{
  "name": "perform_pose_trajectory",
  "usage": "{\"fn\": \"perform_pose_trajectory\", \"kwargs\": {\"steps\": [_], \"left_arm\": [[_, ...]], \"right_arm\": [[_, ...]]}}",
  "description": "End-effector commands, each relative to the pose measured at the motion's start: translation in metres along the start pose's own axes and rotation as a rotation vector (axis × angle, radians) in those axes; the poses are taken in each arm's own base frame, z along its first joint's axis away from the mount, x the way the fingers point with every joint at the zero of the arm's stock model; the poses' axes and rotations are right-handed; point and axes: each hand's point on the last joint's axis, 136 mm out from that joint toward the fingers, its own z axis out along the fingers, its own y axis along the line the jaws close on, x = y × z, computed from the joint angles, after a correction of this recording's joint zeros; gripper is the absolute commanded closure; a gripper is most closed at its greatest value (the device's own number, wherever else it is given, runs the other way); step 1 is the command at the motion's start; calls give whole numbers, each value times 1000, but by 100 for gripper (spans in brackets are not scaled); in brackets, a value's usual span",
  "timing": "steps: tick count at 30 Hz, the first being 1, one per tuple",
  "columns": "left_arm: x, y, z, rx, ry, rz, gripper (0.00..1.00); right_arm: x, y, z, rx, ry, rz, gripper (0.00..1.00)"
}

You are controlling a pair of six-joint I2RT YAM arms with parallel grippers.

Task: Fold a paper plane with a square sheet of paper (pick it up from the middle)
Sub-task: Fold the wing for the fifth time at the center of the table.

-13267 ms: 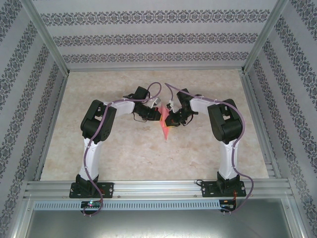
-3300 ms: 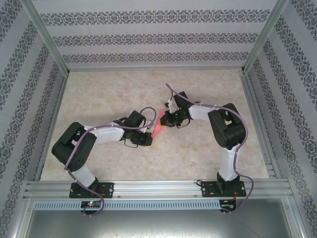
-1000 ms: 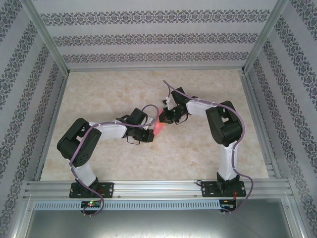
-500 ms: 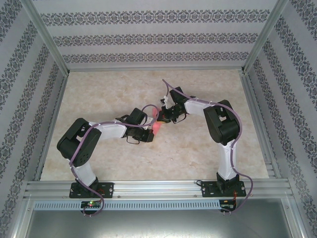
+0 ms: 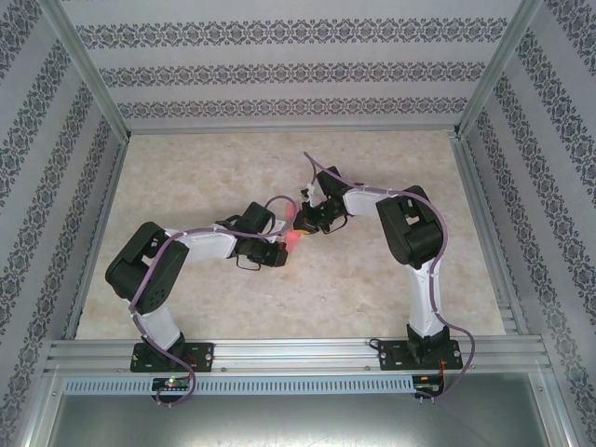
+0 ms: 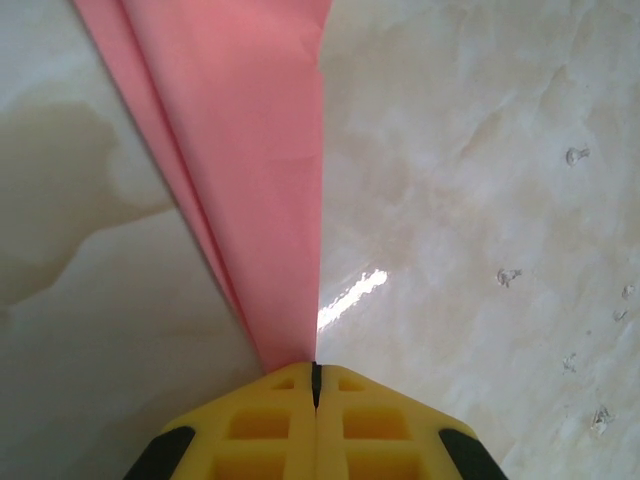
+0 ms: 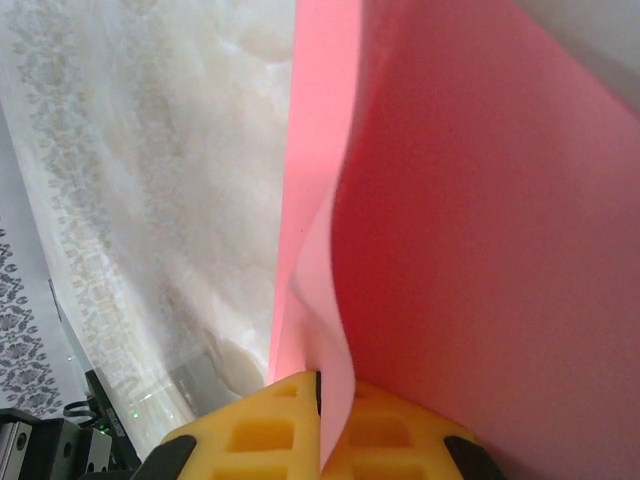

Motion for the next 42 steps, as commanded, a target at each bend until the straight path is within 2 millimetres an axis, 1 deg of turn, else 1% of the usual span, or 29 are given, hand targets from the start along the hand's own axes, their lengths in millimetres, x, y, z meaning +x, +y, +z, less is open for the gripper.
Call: {"fn": "perform_pose_trajectory", "kwargs": {"steps": [1,5,10,12,17,23,25,31,35,38,42], "left_arm": [[23,14,-7,-53,73,-103,100],[2,11,-14,-49,0,-126,98],[-20,11,-18,-28,-86,-163,77],[-28,11,-19,-21,-109,-167,72],[-32,13,-11,-23,-92,-159,65],[-33,14,-3,-22,-62,-143,65],[-31,16,0,-31,-44,-136,69],[-21,32,4,-122,12,-109,83],[-10,36,9,-147,62,-90,84],[1,44,13,-180,100,-80,88],[10,53,14,-215,123,-68,88]], "right_arm": [[-8,-7,1,54,-32,-6,100],[-5,-6,-3,51,-40,-1,100],[-2,-2,-5,33,-47,6,100],[-1,1,-5,21,-51,11,100],[1,6,-7,-6,-59,20,100],[2,13,-8,-39,-69,35,100],[3,16,-9,-54,-70,42,100],[5,20,-12,-68,-73,53,100],[4,25,-16,-72,-79,48,95],[0,28,-23,-72,-97,33,91],[-6,27,-31,-68,-115,19,87]]}}
